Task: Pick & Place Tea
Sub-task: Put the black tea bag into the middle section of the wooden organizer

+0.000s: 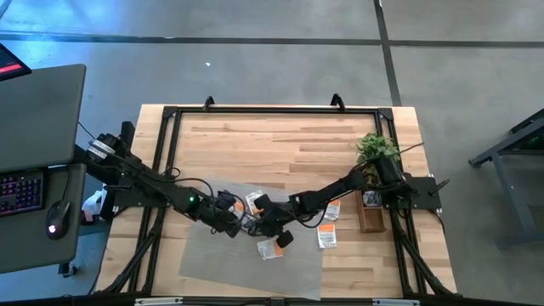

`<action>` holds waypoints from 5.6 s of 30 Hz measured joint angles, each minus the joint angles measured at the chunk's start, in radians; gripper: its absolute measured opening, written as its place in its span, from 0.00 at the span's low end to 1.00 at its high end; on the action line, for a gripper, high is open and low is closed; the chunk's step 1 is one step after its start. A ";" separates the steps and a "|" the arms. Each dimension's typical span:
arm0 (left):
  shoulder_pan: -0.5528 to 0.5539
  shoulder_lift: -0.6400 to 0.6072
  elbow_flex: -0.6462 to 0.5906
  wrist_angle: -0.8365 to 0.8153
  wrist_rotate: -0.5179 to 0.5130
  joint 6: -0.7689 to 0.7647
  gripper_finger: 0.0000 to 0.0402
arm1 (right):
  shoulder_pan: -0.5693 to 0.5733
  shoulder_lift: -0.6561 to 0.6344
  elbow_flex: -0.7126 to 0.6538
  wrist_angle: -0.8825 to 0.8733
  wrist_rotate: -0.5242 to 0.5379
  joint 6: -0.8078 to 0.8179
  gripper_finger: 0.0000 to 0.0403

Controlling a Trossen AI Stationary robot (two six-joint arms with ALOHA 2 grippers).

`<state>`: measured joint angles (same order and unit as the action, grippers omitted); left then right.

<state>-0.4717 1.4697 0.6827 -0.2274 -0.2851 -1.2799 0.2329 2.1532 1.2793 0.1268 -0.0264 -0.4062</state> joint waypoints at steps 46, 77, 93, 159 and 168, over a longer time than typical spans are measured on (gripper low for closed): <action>0.053 -0.113 0.000 0.207 -0.064 0.282 0.05 | 0.055 -0.411 -0.002 -0.402 0.453 0.243 0.23; 0.120 -0.158 0.002 0.650 -0.676 1.017 0.02 | -0.274 -0.976 -0.402 -0.083 0.195 0.539 0.23; 0.346 0.026 0.000 1.001 -0.201 1.053 0.02 | -0.372 -0.779 -0.709 0.665 -0.067 0.793 0.23; 0.347 0.047 0.080 0.743 -0.272 0.987 0.34 | -0.227 -0.856 -0.697 0.319 0.118 0.719 0.00; 0.348 0.047 0.080 0.679 -0.283 0.933 0.40 | -0.112 -1.212 -0.578 -0.634 0.170 1.128 0.00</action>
<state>-0.1238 1.5166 0.7631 0.4517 -0.5682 -0.3466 0.1207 0.9414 0.7015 -0.5068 0.1439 0.7215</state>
